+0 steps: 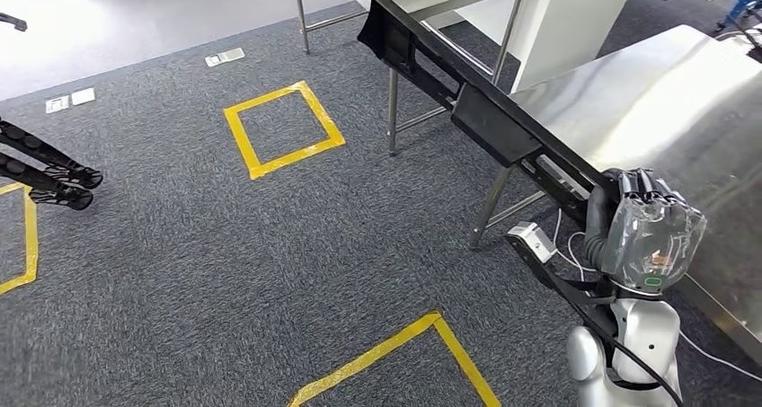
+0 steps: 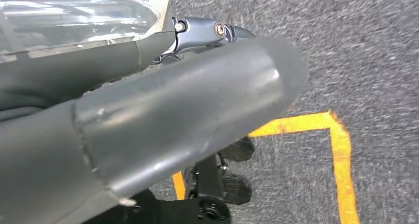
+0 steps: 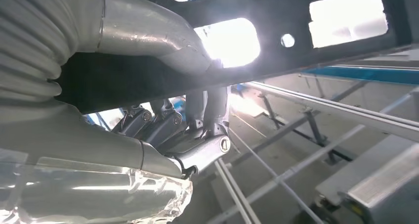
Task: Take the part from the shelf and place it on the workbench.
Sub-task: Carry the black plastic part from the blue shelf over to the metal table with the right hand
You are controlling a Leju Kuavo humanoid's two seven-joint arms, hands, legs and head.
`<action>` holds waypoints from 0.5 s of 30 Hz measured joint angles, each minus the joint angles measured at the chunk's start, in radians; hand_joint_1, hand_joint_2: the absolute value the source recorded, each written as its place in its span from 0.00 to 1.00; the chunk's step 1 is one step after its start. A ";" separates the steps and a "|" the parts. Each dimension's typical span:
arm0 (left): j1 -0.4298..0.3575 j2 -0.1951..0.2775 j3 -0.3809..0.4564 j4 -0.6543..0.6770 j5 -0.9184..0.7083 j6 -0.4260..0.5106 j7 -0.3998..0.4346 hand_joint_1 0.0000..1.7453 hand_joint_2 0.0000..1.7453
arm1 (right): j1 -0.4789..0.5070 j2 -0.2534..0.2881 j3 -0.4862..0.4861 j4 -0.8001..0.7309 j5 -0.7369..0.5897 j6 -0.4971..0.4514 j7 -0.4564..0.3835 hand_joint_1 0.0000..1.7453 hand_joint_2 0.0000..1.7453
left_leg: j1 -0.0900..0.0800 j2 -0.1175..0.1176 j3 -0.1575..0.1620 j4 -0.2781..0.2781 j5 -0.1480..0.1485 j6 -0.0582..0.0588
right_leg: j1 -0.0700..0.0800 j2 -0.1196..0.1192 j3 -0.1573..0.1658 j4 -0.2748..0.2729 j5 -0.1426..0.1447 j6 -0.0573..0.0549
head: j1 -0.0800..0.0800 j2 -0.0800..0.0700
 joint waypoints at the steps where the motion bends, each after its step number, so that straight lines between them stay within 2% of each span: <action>1: 0.001 0.000 0.006 0.000 0.004 0.001 -0.002 0.00 0.00 | -0.019 0.000 0.008 0.015 -0.004 0.003 -0.003 1.00 1.00 | 0.002 0.016 0.003 -0.010 0.007 0.002 | 0.003 -0.025 -0.018 0.032 -0.017 -0.002 | 0.002 0.000; 2: 0.002 0.000 0.011 0.000 0.008 0.002 -0.003 0.00 0.00 | -0.039 0.000 0.017 0.032 -0.008 0.006 -0.006 1.00 1.00 | 0.003 0.031 0.005 -0.016 0.012 0.003 | 0.004 -0.056 -0.043 0.083 -0.042 -0.007 | 0.004 0.000; 3: 0.004 0.000 0.016 0.000 0.011 0.003 -0.004 0.00 0.00 | -0.057 0.000 0.027 0.051 -0.012 0.007 -0.007 1.00 1.00 | 0.001 0.046 0.003 -0.017 0.013 0.004 | 0.003 -0.077 -0.071 0.147 -0.071 -0.009 | 0.005 0.000; 4: 0.006 0.000 0.020 0.000 0.013 0.003 -0.005 0.00 0.00 | -0.071 0.000 0.037 0.068 -0.014 0.008 -0.008 1.00 1.00 | 0.000 0.061 0.001 -0.016 0.014 0.004 | 0.001 -0.087 -0.096 0.206 -0.093 -0.008 | 0.006 0.000; 5: 0.007 0.000 0.023 0.000 0.014 0.003 -0.005 0.00 0.00 | -0.080 0.000 0.043 0.083 -0.017 0.007 -0.008 1.00 1.00 | -0.001 0.075 0.000 -0.016 0.014 0.004 | -0.002 -0.092 -0.109 0.244 -0.104 -0.003 | 0.006 0.000; 6: 0.008 0.000 0.027 0.000 0.014 0.002 -0.005 0.00 0.00 | -0.086 0.001 0.048 0.095 -0.019 0.007 -0.008 1.00 1.00 | -0.001 0.088 -0.001 -0.016 0.014 0.003 | -0.005 -0.097 -0.105 0.248 -0.102 0.005 | 0.007 0.000; 7: 0.009 0.000 0.029 0.000 0.014 0.001 -0.006 0.00 0.00 | -0.093 0.000 0.051 0.104 -0.021 0.007 -0.008 1.00 1.00 | 0.000 0.100 -0.001 -0.015 0.013 0.002 | -0.009 -0.104 -0.080 0.210 -0.086 0.014 | 0.008 0.000; 8: 0.009 0.000 0.031 0.000 0.014 0.000 -0.006 0.00 0.00 | -0.101 0.000 0.053 0.111 -0.024 0.007 -0.007 1.00 1.00 | 0.000 0.112 -0.001 -0.014 0.012 -0.001 | -0.013 -0.120 -0.040 0.143 -0.063 0.024 | 0.008 0.000; 9: 0.009 0.001 0.033 0.000 0.014 -0.001 -0.007 0.00 0.00 | -0.111 0.000 0.057 0.117 -0.028 0.007 -0.007 1.00 1.00 | -0.002 0.122 -0.001 -0.012 0.010 -0.005 | -0.014 -0.146 0.000 0.072 -0.045 0.029 | 0.008 0.000; 10: 0.009 0.002 0.034 0.000 0.014 -0.001 -0.008 0.00 0.00 | -0.121 0.000 0.060 0.122 -0.032 0.007 -0.007 1.00 1.00 | -0.005 0.132 -0.001 -0.009 0.007 -0.011 | -0.010 -0.165 0.031 0.017 -0.031 0.028 | 0.008 0.000; 11: 0.009 0.003 0.036 0.000 0.014 -0.001 -0.009 0.00 0.00 | -0.131 0.000 0.064 0.126 -0.036 0.007 -0.007 1.00 1.00 | -0.008 0.141 -0.002 -0.007 0.005 -0.017 | -0.008 -0.178 0.047 -0.014 -0.025 0.023 | 0.007 0.000; 12: 0.009 0.004 0.038 0.000 0.014 -0.001 -0.010 0.00 0.00 | -0.139 0.000 0.067 0.132 -0.039 0.007 -0.007 1.00 1.00 | -0.011 0.151 -0.002 -0.005 0.003 -0.023 | -0.004 -0.178 0.050 -0.024 -0.024 0.015 | 0.006 0.000; 13: 0.009 0.004 0.039 0.000 0.014 0.000 -0.010 0.00 0.00 | -0.146 0.000 0.069 0.139 -0.042 0.007 -0.007 1.00 1.00 | -0.010 0.161 -0.001 -0.004 0.002 -0.027 | -0.002 -0.164 0.049 -0.024 -0.021 0.008 | 0.005 0.000; 14: 0.009 0.004 0.040 0.000 0.014 0.000 -0.010 0.00 0.00 | -0.153 0.000 0.071 0.148 -0.044 0.007 -0.008 1.00 1.00 | -0.006 0.163 -0.001 -0.002 -0.002 -0.032 | -0.006 -0.151 0.047 -0.026 -0.019 0.002 | 0.005 0.000; 15: 0.008 0.005 0.042 0.000 0.014 0.000 -0.010 0.00 0.00 | -0.162 0.000 0.074 0.157 -0.045 0.007 -0.008 1.00 1.00 | -0.001 0.149 -0.005 0.009 -0.013 -0.038 | -0.009 -0.139 0.046 -0.027 -0.016 -0.003 | 0.005 0.000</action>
